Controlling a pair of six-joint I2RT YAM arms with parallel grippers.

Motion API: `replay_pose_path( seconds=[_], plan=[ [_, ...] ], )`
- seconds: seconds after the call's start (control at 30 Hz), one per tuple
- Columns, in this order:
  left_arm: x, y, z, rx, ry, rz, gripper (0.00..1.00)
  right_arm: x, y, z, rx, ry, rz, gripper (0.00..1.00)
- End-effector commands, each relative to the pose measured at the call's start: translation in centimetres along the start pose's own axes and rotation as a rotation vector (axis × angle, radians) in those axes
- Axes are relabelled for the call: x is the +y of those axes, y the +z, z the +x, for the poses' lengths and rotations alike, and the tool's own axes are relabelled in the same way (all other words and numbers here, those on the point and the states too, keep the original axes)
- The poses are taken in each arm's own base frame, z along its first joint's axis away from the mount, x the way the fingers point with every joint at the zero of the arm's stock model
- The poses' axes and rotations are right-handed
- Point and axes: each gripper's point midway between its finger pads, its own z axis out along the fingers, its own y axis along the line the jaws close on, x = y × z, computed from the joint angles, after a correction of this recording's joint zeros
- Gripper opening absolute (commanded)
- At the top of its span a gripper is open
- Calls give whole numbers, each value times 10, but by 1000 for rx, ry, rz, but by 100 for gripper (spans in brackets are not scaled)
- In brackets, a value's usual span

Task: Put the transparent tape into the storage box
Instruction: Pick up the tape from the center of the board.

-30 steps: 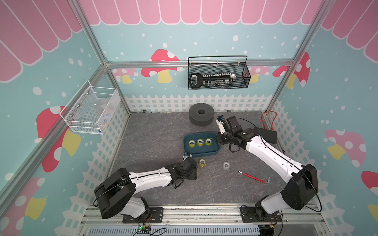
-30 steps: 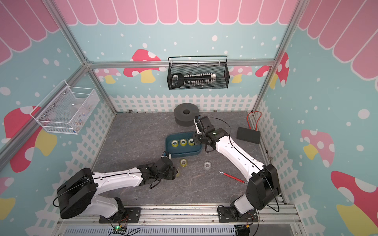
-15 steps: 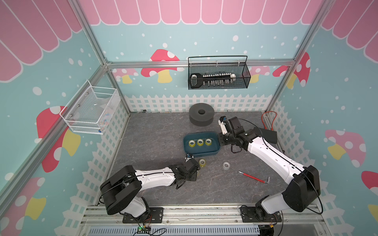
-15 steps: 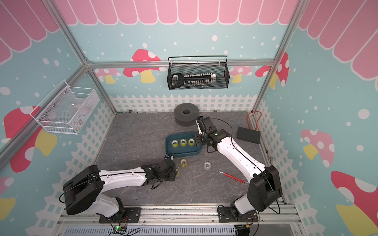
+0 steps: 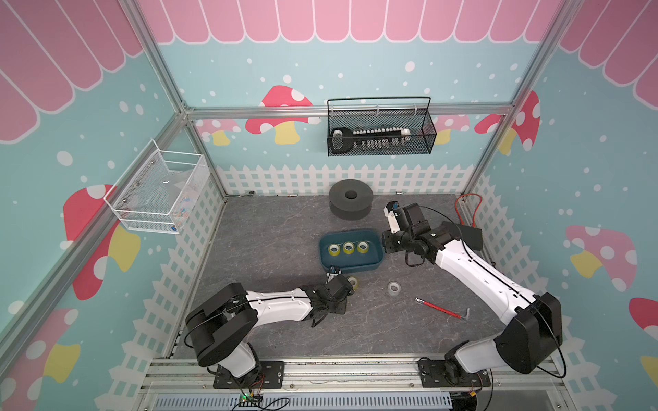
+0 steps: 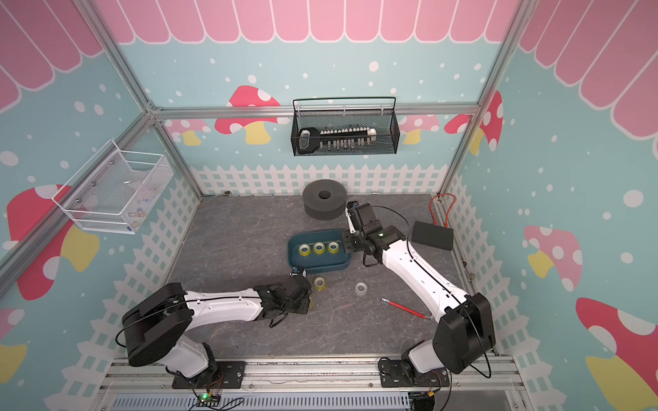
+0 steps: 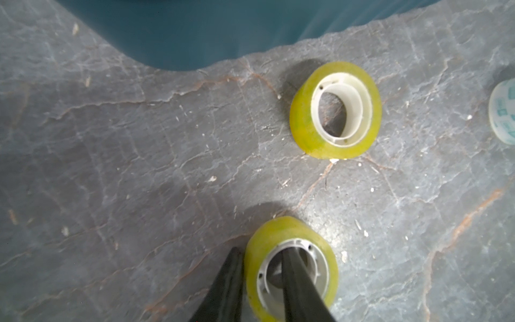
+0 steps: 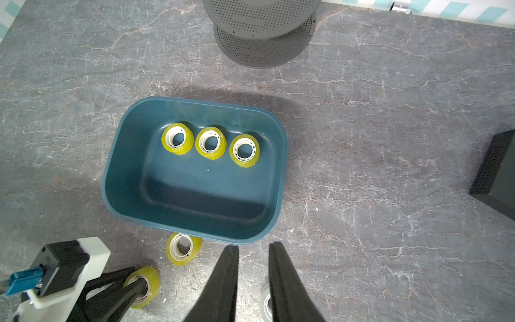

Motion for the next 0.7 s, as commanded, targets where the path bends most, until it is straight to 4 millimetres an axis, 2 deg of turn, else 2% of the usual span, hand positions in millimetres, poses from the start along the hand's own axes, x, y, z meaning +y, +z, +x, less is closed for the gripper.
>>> replay_pose_path(
  seconds=[0.0, 0.17, 0.5, 0.57, 0.67],
  plan=[
    [1, 3, 6, 24, 3, -18, 20, -4, -7, -3, -22, 5, 1, 25],
    [-2, 0, 3, 12, 5, -14, 1, -4, -10, -6, -33, 4, 2, 25],
    [-9, -19, -14, -41, 8, 3, 0, -5, -12, -11, -46, 1, 3, 25],
    [-12, -27, -19, -58, 11, 4, 0, -5, -12, -14, -48, -1, 2, 25],
    [-19, -49, -35, -108, 28, 8, 0, -5, -11, -17, -51, -6, -2, 25]
  ],
)
